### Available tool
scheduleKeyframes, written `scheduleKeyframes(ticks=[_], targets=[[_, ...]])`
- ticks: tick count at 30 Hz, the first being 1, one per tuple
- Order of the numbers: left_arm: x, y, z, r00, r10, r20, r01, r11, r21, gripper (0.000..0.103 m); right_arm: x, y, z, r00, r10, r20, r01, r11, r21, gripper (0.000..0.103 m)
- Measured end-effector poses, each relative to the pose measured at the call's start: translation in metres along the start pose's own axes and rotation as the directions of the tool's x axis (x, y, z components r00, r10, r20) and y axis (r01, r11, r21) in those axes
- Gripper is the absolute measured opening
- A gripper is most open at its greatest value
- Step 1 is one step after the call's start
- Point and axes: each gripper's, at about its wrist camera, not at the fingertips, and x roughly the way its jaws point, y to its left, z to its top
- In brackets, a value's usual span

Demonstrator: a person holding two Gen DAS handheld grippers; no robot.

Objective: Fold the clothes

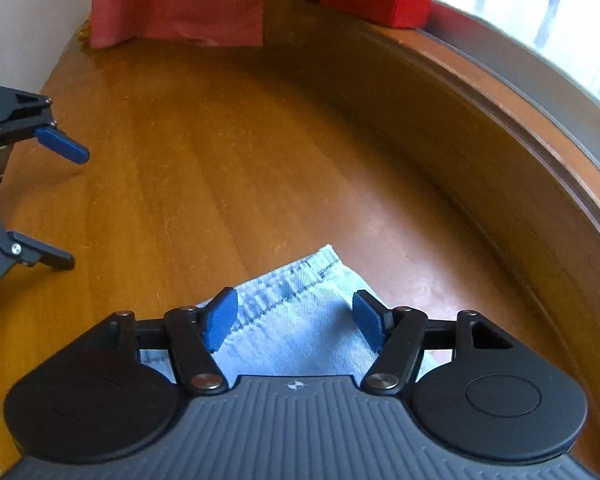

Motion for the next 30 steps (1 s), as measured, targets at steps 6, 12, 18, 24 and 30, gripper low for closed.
scheduleKeyframes(ticks=[6,12,18,24,30], targets=[[0.002,0.004,-0.001,1.0,-0.003,-0.006,0.003,0.999,-0.034,0.099,-0.01,-0.011,0.005,0.997,0.03,0.064,-0.038,0.992,0.122,0.006],[0.002,0.001,0.003,1.0,-0.001,-0.011,0.001,1.0,-0.028,0.1,-0.01,-0.017,0.012,0.986,-0.05,0.158,0.017,0.979,0.205,0.007],[-0.016,-0.007,0.008,0.999,-0.005,0.04,0.003,0.998,0.062,0.1,-0.007,0.002,0.01,0.966,-0.164,0.2,0.083,0.929,0.361,0.052],[-0.041,-0.029,0.037,0.976,-0.131,0.171,0.098,0.977,0.189,0.1,-0.09,0.048,-0.038,0.858,-0.425,0.288,0.24,0.828,0.507,0.075],[-0.024,-0.088,0.076,0.945,-0.27,0.188,0.196,0.921,0.335,0.1,-0.155,0.088,-0.154,0.649,-0.761,-0.025,0.537,0.435,0.723,0.075]])
